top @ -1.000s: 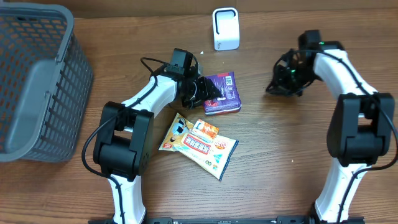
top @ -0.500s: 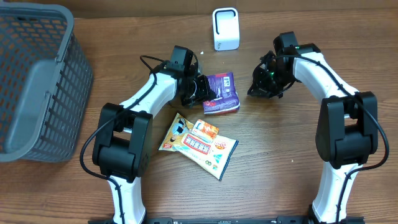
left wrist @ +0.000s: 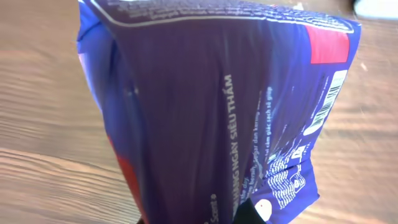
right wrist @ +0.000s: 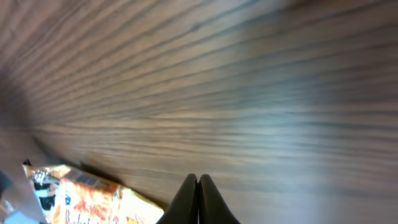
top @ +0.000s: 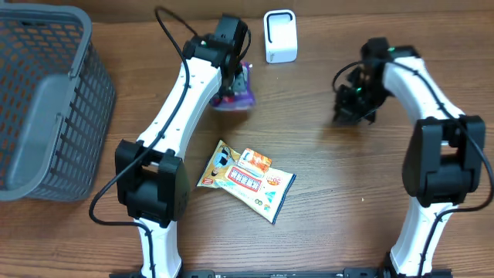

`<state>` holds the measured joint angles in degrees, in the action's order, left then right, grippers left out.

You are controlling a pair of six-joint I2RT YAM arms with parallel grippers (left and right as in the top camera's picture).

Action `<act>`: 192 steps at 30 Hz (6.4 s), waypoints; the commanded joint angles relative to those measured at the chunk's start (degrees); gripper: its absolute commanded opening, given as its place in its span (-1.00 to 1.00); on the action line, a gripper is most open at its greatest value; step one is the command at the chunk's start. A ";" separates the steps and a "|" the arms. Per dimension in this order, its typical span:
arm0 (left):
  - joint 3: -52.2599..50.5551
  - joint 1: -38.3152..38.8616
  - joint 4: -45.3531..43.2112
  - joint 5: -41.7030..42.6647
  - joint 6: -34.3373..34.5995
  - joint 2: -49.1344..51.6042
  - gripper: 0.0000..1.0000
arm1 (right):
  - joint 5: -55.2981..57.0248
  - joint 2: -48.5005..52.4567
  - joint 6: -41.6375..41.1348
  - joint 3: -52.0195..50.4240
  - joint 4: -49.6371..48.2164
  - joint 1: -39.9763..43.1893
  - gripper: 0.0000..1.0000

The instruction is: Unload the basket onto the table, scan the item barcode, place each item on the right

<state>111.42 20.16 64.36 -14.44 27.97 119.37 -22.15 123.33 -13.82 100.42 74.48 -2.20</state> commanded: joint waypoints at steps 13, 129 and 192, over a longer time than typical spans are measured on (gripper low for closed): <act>1.44 7.67 6.80 -36.83 -2.69 4.81 -0.92 | 6.32 -0.11 3.72 12.87 12.59 7.58 -0.92; 26.29 -8.92 20.98 9.14 1.40 16.31 1.00 | 15.17 -1.27 -25.27 10.51 12.96 -18.45 0.31; 26.29 -9.27 20.20 9.55 1.22 16.31 0.99 | -5.29 -12.09 -26.56 -27.61 -33.24 -17.29 0.37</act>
<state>138.02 11.03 84.62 -4.73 28.56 135.24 -30.94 112.14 -34.35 74.76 41.91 -17.54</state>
